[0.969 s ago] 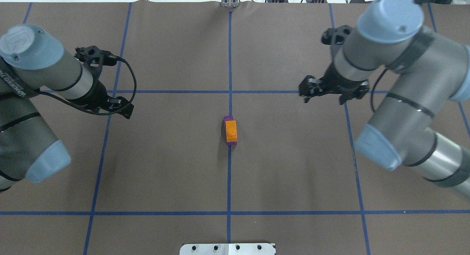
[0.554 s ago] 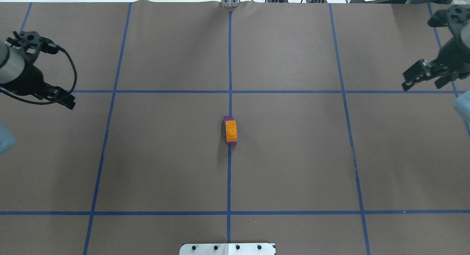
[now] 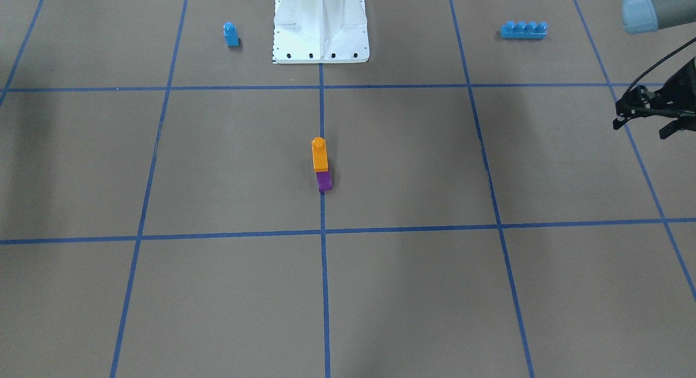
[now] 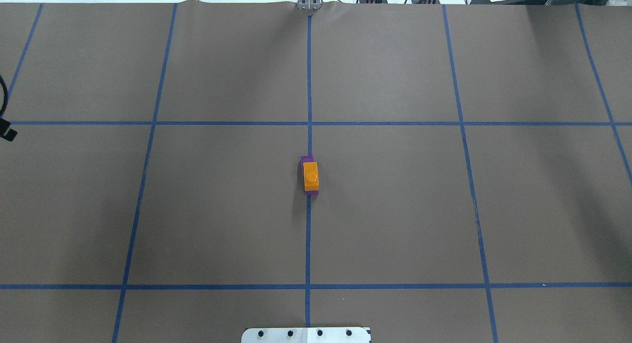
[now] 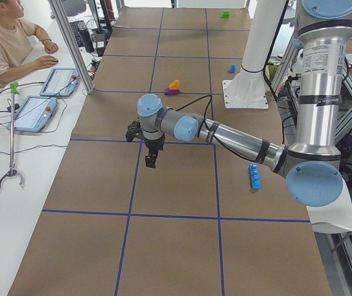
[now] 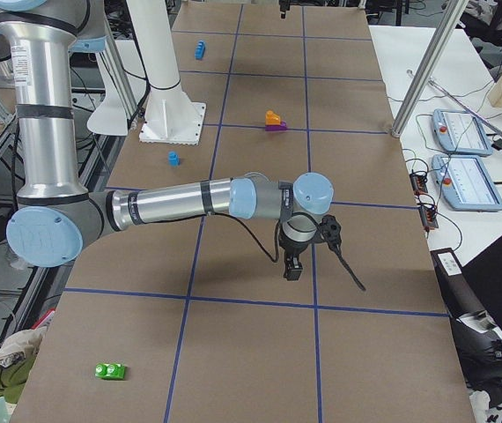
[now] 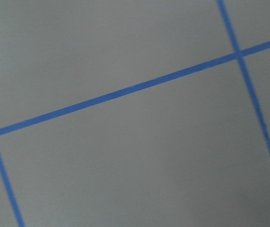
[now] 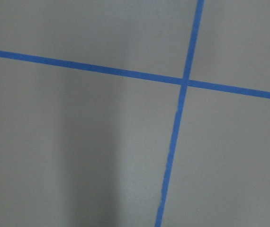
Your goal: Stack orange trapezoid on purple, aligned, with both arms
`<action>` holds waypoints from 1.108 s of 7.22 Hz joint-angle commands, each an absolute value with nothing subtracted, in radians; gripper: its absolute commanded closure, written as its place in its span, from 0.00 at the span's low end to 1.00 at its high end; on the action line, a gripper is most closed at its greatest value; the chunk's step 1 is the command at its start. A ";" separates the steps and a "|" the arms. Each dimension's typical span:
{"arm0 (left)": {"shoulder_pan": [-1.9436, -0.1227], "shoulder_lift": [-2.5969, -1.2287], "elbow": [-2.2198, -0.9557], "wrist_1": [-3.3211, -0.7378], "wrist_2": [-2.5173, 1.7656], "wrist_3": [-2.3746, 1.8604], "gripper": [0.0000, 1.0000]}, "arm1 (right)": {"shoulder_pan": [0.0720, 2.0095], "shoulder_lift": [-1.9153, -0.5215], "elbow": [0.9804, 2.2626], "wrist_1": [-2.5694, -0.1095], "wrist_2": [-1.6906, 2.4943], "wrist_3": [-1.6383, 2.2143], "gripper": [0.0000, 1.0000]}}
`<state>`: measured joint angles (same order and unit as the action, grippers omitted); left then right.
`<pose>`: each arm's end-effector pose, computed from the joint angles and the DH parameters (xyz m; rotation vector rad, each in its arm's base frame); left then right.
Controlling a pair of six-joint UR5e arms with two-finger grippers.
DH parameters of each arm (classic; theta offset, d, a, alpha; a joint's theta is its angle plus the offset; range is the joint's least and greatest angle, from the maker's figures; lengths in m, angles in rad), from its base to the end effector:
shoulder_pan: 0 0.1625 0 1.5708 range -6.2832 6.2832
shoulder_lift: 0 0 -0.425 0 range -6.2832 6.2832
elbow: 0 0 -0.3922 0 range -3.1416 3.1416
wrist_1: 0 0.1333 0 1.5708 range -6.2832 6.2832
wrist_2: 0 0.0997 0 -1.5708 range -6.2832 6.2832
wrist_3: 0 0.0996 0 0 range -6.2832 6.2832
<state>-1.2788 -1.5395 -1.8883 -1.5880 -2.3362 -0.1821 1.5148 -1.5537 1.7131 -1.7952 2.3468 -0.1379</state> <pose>0.0765 -0.4778 0.5153 0.1022 0.8071 0.2199 0.0361 -0.4922 0.6026 -0.0299 -0.7784 -0.1588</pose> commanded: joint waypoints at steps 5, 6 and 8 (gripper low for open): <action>-1.336 -1.482 -1.876 -1.598 -2.372 -0.149 0.00 | 1.552 -1.583 1.689 -1.795 2.349 -0.166 0.00; -1.336 -1.483 -1.870 -1.594 -2.375 -0.153 0.00 | 1.552 -1.583 1.687 -1.795 2.347 -0.158 0.00; -1.342 -1.482 -1.835 -1.597 -2.369 -0.146 0.00 | 1.552 -1.588 1.686 -1.795 2.344 -0.163 0.00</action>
